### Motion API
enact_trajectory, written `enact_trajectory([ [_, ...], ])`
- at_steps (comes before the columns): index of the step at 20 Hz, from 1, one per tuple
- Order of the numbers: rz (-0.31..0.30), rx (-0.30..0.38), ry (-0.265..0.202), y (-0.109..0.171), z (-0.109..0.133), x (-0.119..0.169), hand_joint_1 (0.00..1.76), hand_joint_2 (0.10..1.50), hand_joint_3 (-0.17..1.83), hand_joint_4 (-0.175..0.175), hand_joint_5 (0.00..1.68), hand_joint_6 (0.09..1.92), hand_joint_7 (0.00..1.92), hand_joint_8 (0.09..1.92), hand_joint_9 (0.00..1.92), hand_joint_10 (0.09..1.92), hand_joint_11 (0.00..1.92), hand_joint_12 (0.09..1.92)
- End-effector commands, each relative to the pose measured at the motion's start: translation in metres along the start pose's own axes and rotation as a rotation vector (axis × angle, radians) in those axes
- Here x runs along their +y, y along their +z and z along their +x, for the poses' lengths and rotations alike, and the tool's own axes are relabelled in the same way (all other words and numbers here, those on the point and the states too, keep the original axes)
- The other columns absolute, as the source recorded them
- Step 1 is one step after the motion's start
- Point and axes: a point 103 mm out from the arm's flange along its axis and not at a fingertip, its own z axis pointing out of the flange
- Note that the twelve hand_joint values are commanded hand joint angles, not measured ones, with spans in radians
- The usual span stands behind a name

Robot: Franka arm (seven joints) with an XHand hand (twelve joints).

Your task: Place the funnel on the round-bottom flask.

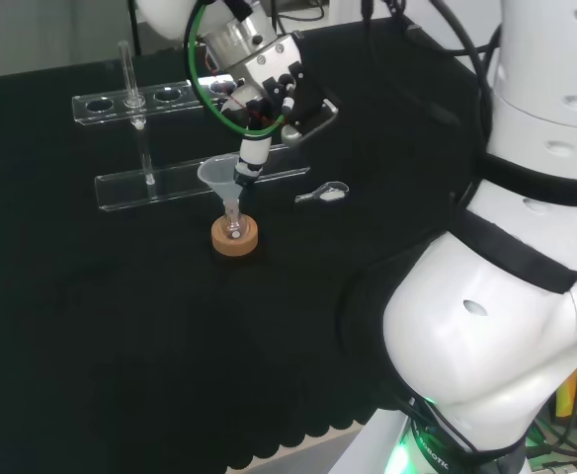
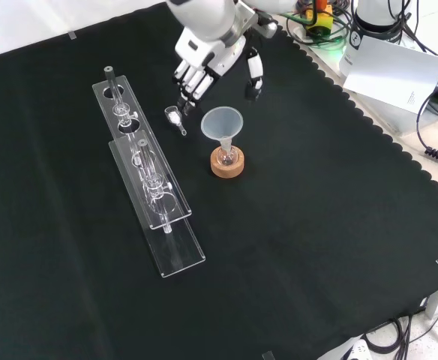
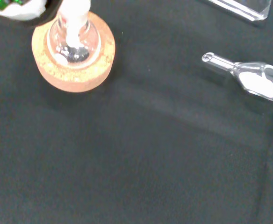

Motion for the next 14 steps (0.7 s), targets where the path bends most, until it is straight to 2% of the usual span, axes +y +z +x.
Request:
enact_trajectory([
  [1,-0.078,0.055,0.028,0.001,-0.025,-0.023,0.68,0.59,0.5,-0.032,0.0,0.09,0.0,0.37,0.21,0.74,0.03,1.44],
  [9,-0.118,0.103,0.055,0.002,-0.047,-0.043,0.68,0.6,0.48,-0.034,0.01,0.09,0.0,0.41,0.22,0.74,0.04,1.44],
  [14,-0.143,0.165,0.063,0.01,-0.063,-0.048,0.68,0.61,0.47,-0.037,0.02,0.09,0.0,0.46,0.24,0.74,0.04,1.43],
])
